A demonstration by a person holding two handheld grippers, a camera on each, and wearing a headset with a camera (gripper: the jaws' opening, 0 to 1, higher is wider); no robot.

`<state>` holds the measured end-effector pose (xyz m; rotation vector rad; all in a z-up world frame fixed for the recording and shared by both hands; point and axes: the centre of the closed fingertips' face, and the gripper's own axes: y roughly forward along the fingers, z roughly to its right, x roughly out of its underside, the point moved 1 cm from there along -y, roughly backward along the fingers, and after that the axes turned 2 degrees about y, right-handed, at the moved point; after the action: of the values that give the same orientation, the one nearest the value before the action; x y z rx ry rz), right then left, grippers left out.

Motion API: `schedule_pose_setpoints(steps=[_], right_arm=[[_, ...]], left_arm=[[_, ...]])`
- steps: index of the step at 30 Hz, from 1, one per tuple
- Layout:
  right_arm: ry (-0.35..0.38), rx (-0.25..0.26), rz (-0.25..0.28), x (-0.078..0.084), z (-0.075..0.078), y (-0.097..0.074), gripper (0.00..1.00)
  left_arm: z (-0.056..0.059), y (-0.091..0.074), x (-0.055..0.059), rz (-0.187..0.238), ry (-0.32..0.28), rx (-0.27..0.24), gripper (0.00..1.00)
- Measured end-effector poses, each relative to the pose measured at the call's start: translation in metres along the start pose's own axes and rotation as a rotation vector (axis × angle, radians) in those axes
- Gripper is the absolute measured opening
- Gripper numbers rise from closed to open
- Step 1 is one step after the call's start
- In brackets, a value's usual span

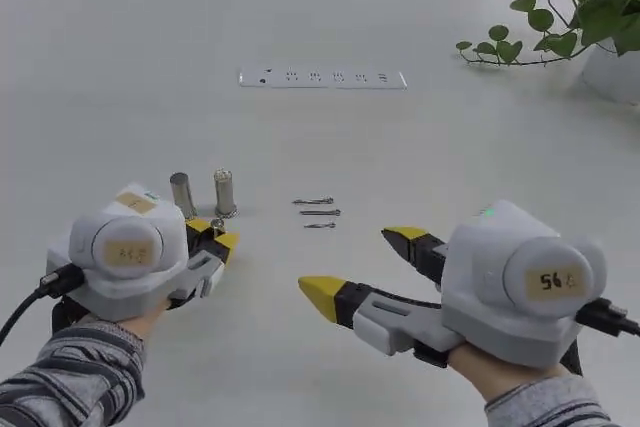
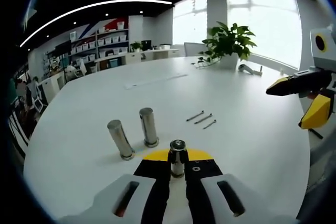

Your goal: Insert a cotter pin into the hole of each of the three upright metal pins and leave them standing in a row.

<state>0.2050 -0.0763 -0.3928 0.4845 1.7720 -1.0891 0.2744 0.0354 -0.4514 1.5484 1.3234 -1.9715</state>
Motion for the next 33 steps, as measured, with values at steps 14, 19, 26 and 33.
schedule_pose_setpoints(steps=[14,19,26,33], right_arm=[[-0.013,0.011,-0.019,0.006,0.002,-0.006,0.58],[-0.021,0.015,-0.029,0.009,0.005,-0.006,0.58],[-0.019,0.011,-0.046,0.01,0.007,-0.005,0.57],[-0.071,0.011,-0.071,0.009,0.016,-0.002,0.54]], left_arm=[[0.026,0.002,0.006,-0.017,0.035,0.055,0.05],[0.026,0.003,0.008,-0.019,0.031,0.057,0.05],[0.025,0.004,0.007,-0.019,0.019,0.06,0.06],[0.025,0.005,0.0,0.004,-0.003,0.076,0.12]])
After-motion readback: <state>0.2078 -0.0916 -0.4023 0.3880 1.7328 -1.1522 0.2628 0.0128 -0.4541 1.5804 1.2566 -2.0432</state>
